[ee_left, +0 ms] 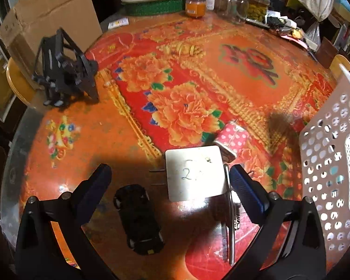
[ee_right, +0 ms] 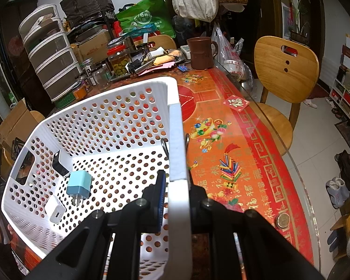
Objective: Organize rigid objects
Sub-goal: 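Return the left tool and grasp the flat white square charger, then lift the flat white square charger with the left tool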
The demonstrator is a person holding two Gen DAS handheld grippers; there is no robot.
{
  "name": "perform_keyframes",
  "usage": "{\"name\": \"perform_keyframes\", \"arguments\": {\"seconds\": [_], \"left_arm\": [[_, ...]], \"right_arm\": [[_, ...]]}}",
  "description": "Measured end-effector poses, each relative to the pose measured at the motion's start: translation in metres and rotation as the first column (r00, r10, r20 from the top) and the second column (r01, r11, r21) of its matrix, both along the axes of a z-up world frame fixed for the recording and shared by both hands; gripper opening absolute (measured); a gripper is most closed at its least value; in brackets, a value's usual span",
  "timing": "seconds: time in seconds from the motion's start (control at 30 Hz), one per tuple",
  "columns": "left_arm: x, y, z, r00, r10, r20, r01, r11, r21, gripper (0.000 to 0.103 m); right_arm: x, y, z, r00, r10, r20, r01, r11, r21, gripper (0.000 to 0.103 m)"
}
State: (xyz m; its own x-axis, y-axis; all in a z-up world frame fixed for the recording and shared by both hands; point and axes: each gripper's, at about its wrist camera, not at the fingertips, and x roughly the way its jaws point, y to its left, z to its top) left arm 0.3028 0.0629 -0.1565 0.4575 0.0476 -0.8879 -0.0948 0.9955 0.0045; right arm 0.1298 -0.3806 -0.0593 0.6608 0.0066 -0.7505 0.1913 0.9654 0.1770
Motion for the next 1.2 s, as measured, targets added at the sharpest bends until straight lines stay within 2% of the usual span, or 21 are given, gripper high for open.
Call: {"name": "perform_keyframes", "arguments": {"seconds": [0.1,0.17,0.23,0.27,0.37,0.47,0.73,0.97,1.13,1.2], "left_arm": [[0.004,-0.005,-0.007,1.000,-0.001,-0.019,0.001,1.000,-0.004,0.098],[0.005,-0.004,-0.007,1.000,0.009,-0.015,-0.009,1.000,-0.020,0.092],[0.007,-0.001,-0.007,1.000,0.015,-0.015,-0.016,0.999,-0.044,0.071],[0.007,-0.001,-0.006,1.000,0.014,-0.012,-0.015,0.998,-0.060,0.063],[0.006,-0.003,-0.002,1.000,0.017,-0.008,-0.017,1.000,-0.026,0.063],[0.000,-0.001,0.006,0.999,0.020,0.033,-0.019,0.999,-0.032,0.063],[-0.017,-0.007,0.057,0.987,0.009,0.161,-0.012,1.000,0.023,0.063],[-0.046,-0.036,0.116,0.950,-0.050,0.309,-0.003,0.985,0.171,0.063],[-0.059,-0.060,0.149,0.928,-0.079,0.365,-0.017,0.967,0.253,0.063],[-0.063,-0.067,0.160,0.923,-0.085,0.376,-0.019,0.964,0.264,0.063]], "right_arm": [[0.000,0.000,0.000,1.000,0.001,0.001,-0.001,1.000,0.000,0.013],[0.000,0.000,0.000,1.000,0.001,-0.001,-0.001,1.000,-0.001,0.013],[0.000,0.000,0.000,1.000,0.001,-0.001,-0.001,1.000,-0.001,0.013],[0.000,0.000,0.000,1.000,0.001,-0.001,-0.001,1.000,-0.001,0.013],[0.000,0.000,0.000,1.000,0.001,0.000,-0.001,1.000,-0.001,0.013],[0.000,0.000,0.000,1.000,0.001,0.000,-0.001,1.000,0.000,0.013],[0.001,0.000,0.000,1.000,0.001,0.000,-0.001,1.000,0.002,0.013],[0.000,0.000,0.000,1.000,0.001,0.000,-0.001,1.000,0.002,0.013],[0.000,0.000,0.000,1.000,0.002,0.000,-0.002,1.000,0.002,0.013],[0.000,0.000,0.001,1.000,0.002,-0.001,-0.002,1.000,0.001,0.013]]}}
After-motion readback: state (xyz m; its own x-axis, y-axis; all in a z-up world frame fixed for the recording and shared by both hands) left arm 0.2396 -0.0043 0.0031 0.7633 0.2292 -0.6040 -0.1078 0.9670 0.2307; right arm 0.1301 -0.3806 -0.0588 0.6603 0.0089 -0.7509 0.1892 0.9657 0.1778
